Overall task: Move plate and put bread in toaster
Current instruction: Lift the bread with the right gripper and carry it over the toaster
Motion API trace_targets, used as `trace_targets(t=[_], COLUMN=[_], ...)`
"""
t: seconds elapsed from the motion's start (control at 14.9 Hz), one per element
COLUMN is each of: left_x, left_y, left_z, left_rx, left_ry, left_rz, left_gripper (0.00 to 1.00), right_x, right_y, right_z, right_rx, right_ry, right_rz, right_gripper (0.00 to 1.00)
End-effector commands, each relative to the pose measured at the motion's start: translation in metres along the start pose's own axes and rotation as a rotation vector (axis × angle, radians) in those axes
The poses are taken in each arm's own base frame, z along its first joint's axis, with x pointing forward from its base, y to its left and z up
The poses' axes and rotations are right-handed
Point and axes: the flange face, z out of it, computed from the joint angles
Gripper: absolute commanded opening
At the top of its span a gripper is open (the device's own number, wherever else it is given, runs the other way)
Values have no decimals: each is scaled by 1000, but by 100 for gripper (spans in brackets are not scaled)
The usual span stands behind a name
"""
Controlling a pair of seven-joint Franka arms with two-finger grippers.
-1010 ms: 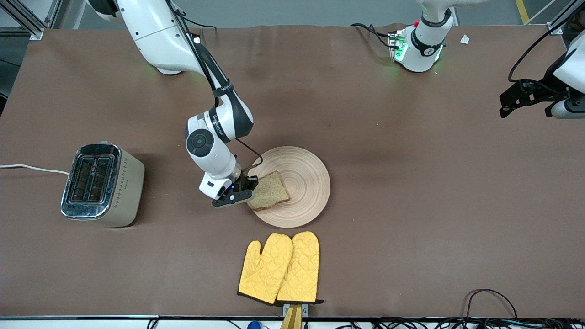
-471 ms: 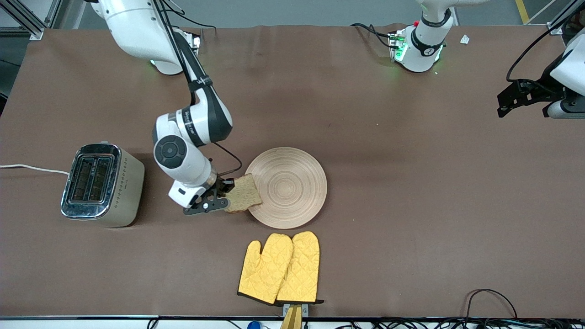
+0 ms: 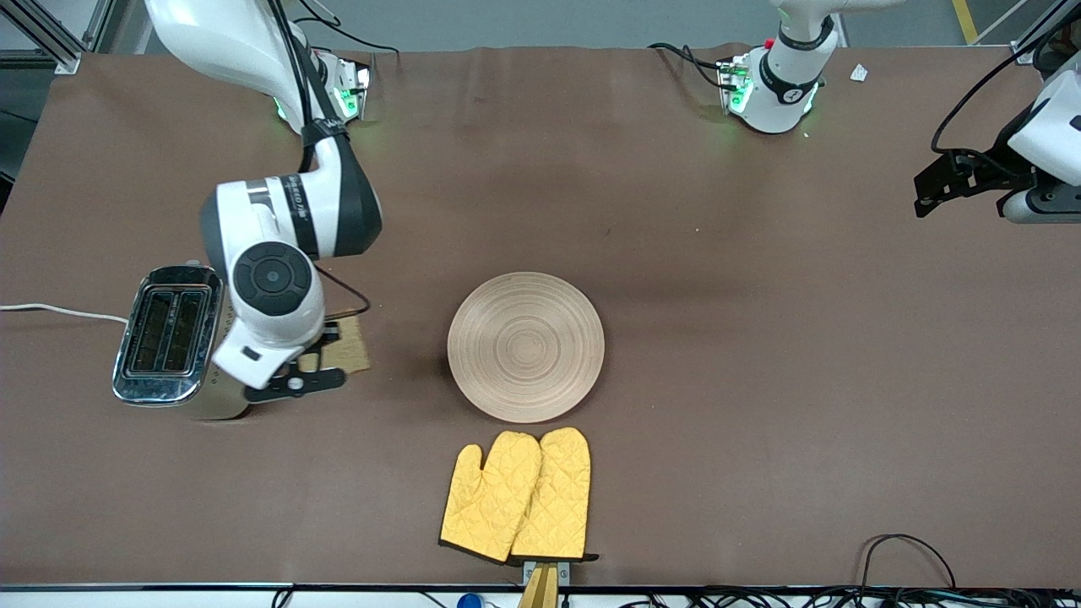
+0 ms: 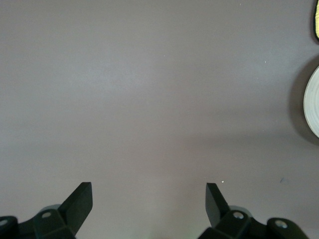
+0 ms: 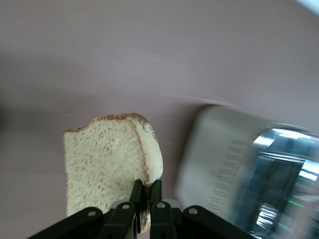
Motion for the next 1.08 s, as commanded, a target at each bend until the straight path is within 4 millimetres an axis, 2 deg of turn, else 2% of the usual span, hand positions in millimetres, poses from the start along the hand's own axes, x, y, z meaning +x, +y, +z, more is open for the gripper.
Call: trace_targets(t=[0.0,0.2,0.34,0.54,0.74,0.88,1.01], left_x=[2,8,9,9,8,9,9], left_y=[11,10,2,1,2,4,2], left_z=[-4,7,3,0,-1,-4,-4], left_rx=[-39,-37,-37,-34,-40,-40,-33], left_ry=[-2,-22,-13,-7,-5,1,1], left_rz=[11,18,10,-1,7,1,8], left_gripper=[100,100,100,100,100,100,100], right_x=[-11,-12,-14,-24,-31,-47,-74], right_y=[38,82,101,106,95,87,86], right_z=[-9,-3,-4,2,20,26,48], right_rx=[-154,-305,-367,-424,-462,-547,-629], right_ry=[-18,-28,-25,-9,-21,45,155], right_rz=[10,56,90,253,285,283,293], right_gripper=[0,0,0,0,1,0,0])
